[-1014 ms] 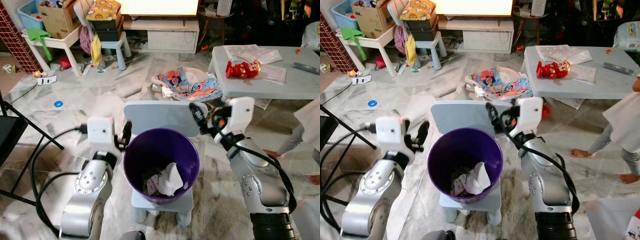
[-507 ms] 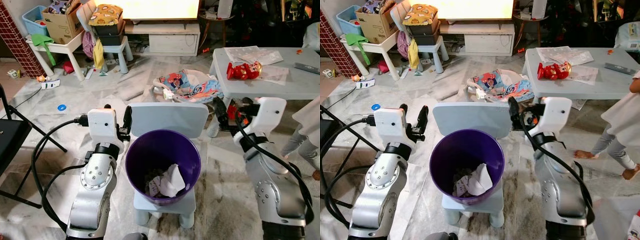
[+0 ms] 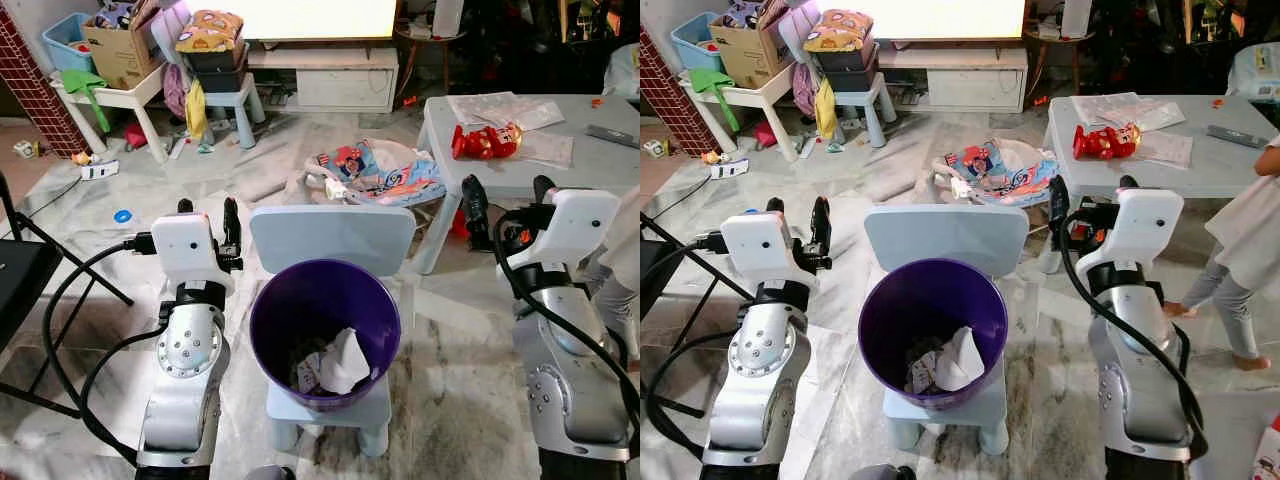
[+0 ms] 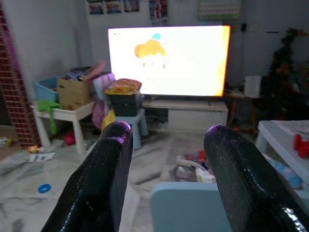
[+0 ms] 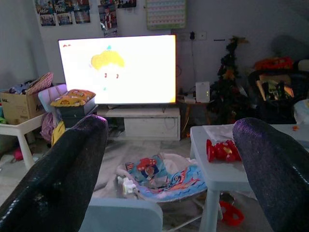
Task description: Picking trash to rubbish bin
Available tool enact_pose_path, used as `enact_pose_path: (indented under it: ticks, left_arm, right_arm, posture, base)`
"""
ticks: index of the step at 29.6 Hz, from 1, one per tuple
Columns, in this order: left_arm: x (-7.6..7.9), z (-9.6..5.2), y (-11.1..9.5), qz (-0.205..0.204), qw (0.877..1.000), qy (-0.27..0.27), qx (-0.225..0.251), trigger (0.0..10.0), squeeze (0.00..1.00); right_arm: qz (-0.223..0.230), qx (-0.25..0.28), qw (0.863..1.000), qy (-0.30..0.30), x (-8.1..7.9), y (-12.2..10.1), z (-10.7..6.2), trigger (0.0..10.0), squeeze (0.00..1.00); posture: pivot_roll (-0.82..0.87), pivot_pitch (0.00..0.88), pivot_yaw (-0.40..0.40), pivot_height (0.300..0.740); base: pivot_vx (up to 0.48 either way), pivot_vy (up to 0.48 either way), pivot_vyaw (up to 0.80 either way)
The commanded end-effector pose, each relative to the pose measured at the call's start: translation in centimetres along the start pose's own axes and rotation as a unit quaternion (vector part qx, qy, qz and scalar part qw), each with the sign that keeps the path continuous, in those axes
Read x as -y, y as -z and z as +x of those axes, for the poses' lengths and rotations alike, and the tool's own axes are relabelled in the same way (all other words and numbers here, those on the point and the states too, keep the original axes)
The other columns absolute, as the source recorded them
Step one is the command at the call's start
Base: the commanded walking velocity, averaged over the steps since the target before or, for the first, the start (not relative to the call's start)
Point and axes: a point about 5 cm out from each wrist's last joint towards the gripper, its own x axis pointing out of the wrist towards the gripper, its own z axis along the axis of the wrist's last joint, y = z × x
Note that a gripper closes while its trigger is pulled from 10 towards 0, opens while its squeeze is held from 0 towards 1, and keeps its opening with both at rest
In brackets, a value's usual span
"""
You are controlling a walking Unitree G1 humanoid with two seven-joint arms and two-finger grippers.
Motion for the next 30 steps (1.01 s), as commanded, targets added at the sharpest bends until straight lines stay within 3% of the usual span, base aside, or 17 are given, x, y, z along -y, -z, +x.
enact_pose_path:
  ticks: [1, 20, 30]
  left_arm:
    - [0.08, -0.02, 0.27, -0.001, 1.0, 0.008, -0.01, 10.0, 0.0]
    - [0.41, -0.16, 0.71, -0.005, 1.0, 0.014, -0.027, 10.0, 0.0]
    - [0.33, 0.01, 0.74, -0.008, 0.999, 0.011, -0.03, 10.0, 0.0]
  right_arm:
    - [-0.003, 0.003, 1.0, -0.003, -0.03, -0.03, -0.11, 10.0, 0.0]
    - [0.009, -0.018, 1.0, -0.018, -0.24, 0.47, -0.47, 10.0, 0.0]
    - [0.011, -0.02, 1.0, -0.021, -0.28, 0.49, -0.24, 10.0, 0.0]
  posture:
    - [0.06, 0.092, 0.016, 0.74]
    - [0.05, 0.098, 0.009, 0.74]
    - [0.05, 0.094, 0.006, 0.74]
  base:
    - [0.0, 0.0, 0.0]
    - [0.0, 0.0, 0.0]
    - [-0.281, 0.0, 0.0]
